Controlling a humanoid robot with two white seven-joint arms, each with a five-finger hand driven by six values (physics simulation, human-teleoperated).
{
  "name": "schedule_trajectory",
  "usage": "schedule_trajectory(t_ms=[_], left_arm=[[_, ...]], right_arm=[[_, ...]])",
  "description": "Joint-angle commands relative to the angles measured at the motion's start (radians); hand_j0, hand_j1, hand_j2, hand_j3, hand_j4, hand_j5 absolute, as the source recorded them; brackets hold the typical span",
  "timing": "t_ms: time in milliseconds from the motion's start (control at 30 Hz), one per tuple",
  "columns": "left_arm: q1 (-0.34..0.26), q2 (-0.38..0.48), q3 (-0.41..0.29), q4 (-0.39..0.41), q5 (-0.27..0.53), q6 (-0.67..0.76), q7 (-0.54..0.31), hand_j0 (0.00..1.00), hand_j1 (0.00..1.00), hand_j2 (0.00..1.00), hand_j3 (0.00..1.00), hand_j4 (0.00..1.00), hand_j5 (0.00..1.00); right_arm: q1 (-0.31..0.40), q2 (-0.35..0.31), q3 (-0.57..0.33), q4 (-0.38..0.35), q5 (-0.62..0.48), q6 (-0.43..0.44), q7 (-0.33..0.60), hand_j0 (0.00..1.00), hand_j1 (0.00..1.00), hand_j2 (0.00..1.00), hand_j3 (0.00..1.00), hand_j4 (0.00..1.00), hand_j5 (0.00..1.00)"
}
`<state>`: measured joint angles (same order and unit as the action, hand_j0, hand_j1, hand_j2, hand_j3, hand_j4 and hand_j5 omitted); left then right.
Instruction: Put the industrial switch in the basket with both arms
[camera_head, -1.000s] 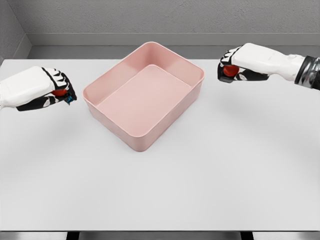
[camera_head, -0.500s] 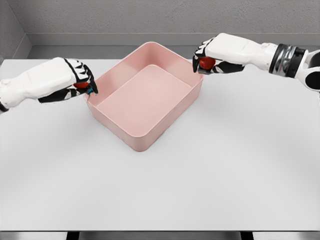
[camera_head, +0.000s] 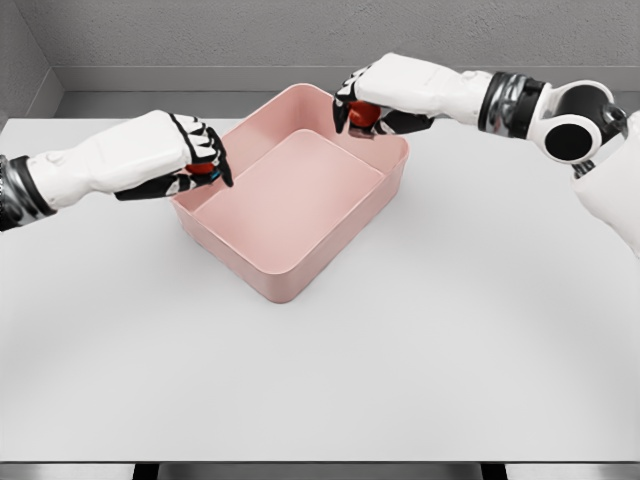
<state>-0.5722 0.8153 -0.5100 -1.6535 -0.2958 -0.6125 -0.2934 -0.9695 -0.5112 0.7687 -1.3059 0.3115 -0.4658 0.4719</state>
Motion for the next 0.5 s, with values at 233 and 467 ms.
schedule_trajectory(t_ms=[233,467], left_arm=[[-0.037,-0.062,-0.018,0.001,-0.006,0.002,-0.030,0.49,0.49,0.49,0.49,0.49,0.49],[-0.071,-0.091,-0.042,0.001,-0.014,0.002,-0.030,0.50,0.50,0.50,0.50,0.50,0.50]], right_arm=[[-0.002,0.086,0.001,0.050,0.029,0.006,0.007,0.42,0.42,0.42,0.42,0.42,0.42],[-0.002,0.071,-0.009,0.063,0.031,0.003,0.008,0.43,0.43,0.43,0.43,0.43,0.43]])
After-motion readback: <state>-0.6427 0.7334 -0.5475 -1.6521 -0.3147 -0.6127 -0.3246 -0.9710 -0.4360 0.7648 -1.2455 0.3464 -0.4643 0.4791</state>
